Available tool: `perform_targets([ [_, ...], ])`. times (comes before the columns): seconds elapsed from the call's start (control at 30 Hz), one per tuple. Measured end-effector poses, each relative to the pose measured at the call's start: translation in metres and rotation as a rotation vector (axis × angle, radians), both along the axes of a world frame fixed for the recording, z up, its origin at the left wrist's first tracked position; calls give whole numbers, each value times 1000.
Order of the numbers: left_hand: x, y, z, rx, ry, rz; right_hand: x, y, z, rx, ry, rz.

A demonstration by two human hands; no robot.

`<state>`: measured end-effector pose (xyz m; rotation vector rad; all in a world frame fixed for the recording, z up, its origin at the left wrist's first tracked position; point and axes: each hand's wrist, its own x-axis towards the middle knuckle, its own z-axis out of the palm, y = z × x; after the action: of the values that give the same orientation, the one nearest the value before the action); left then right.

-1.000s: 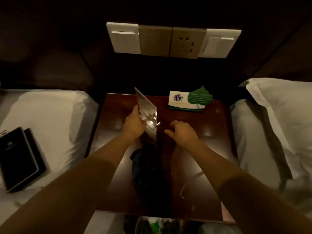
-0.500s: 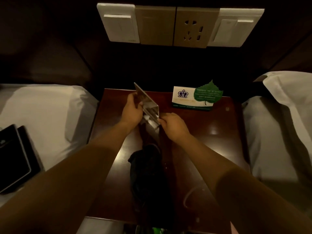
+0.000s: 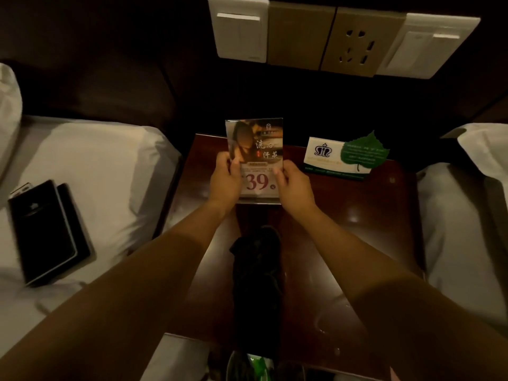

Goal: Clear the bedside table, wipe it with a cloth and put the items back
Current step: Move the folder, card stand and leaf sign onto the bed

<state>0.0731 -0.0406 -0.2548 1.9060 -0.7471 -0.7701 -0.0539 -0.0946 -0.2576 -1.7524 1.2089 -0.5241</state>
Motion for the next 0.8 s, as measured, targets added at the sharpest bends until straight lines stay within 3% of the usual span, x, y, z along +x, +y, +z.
perform_targets([
  [0.23, 30, 37, 11, -59, 37, 228, 53, 38, 12, 62, -167, 29],
  [0.8, 199, 243, 20, -30, -39, 729, 259, 215, 22, 168, -186, 428],
])
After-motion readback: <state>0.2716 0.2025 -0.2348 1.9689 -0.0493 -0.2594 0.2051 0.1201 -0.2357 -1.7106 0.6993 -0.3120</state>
